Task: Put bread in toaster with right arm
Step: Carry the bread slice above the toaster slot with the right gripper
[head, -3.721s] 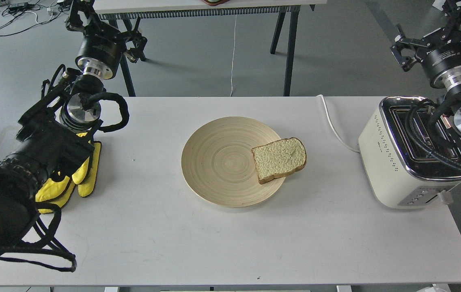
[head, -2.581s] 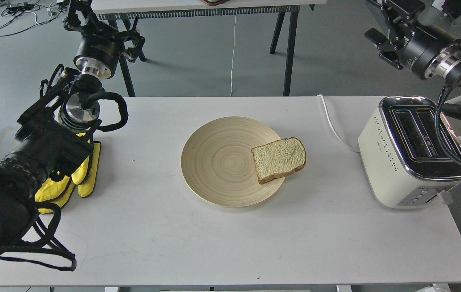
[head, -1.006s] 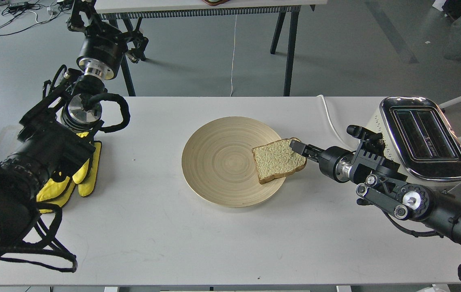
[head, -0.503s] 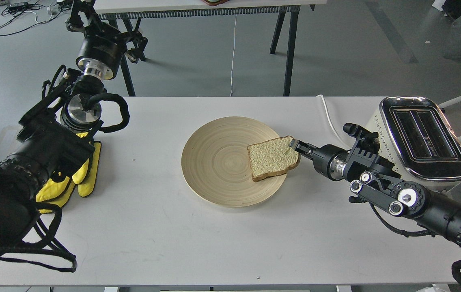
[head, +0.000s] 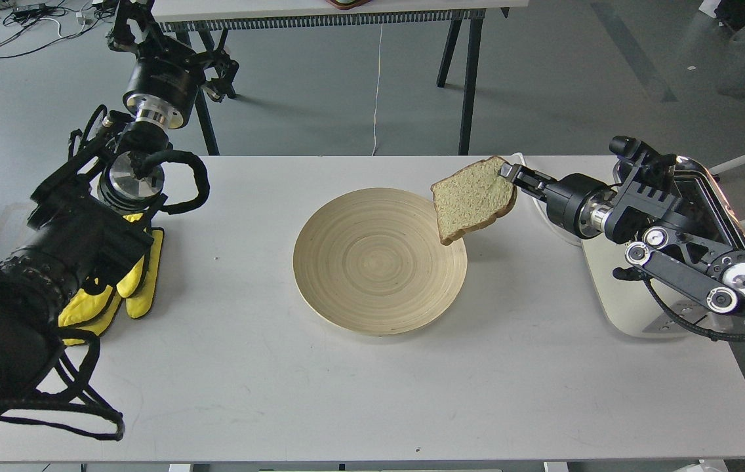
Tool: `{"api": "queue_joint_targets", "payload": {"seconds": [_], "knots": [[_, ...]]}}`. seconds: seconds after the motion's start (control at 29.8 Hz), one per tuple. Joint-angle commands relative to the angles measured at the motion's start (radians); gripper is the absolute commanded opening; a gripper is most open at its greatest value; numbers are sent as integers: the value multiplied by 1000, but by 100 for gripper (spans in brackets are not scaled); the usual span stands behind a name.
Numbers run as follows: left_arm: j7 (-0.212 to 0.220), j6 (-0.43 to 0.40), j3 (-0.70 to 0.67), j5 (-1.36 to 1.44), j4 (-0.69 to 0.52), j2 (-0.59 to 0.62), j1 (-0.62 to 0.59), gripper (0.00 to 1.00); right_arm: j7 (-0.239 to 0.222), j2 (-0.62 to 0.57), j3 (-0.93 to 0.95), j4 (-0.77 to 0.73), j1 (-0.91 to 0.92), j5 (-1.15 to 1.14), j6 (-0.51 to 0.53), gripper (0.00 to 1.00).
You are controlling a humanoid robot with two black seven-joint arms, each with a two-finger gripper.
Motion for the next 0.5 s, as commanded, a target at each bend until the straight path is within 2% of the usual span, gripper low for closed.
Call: {"api": "queue_joint_targets", "payload": {"seconds": [0.0,0.13,0.3,0.47], "knots": [[0,-1,0,0,0,0,1,100,2,-189,-4,113,65,-5,8,4],[0,-1,0,0,0,0,1,100,2,-364,-6,209,100,-18,32,4],[0,0,0,0,0,0,0,100,-1,-549,-7,312,92,-169,76,4],[0,2,0,0,0,-1,1,100,-1,-676,-10,360,74,-271,76,4]]}}
